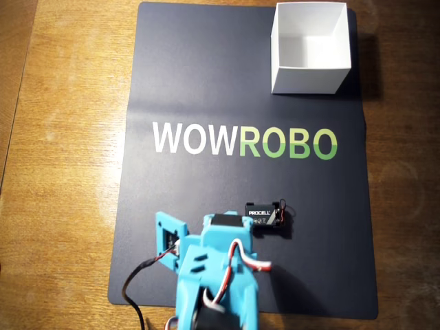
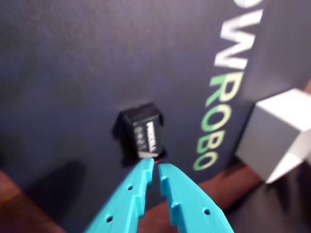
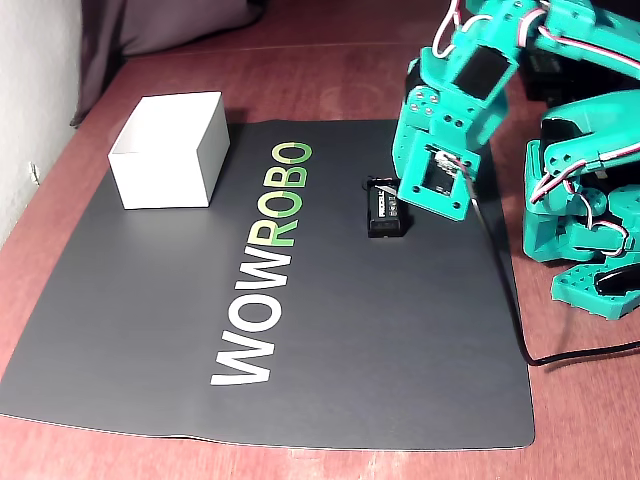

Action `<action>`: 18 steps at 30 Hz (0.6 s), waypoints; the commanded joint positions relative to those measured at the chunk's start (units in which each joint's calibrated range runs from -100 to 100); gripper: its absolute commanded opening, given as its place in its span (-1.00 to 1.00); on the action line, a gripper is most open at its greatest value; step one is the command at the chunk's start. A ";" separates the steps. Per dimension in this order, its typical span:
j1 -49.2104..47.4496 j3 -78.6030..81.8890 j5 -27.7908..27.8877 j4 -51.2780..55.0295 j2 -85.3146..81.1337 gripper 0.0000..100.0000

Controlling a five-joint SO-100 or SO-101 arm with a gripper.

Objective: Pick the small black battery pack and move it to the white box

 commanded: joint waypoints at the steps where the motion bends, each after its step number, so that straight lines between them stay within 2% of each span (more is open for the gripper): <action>1: 4.15 -5.54 -0.29 -0.65 6.25 -0.98; 4: 5.33 -8.44 0.47 -0.65 10.98 -0.98; 8: 7.79 -12.07 6.94 -0.65 16.68 -0.98; 13: 14.95 -12.43 10.85 -0.83 20.98 -0.98; 18: 21.98 -12.16 13.03 -7.40 25.19 -0.96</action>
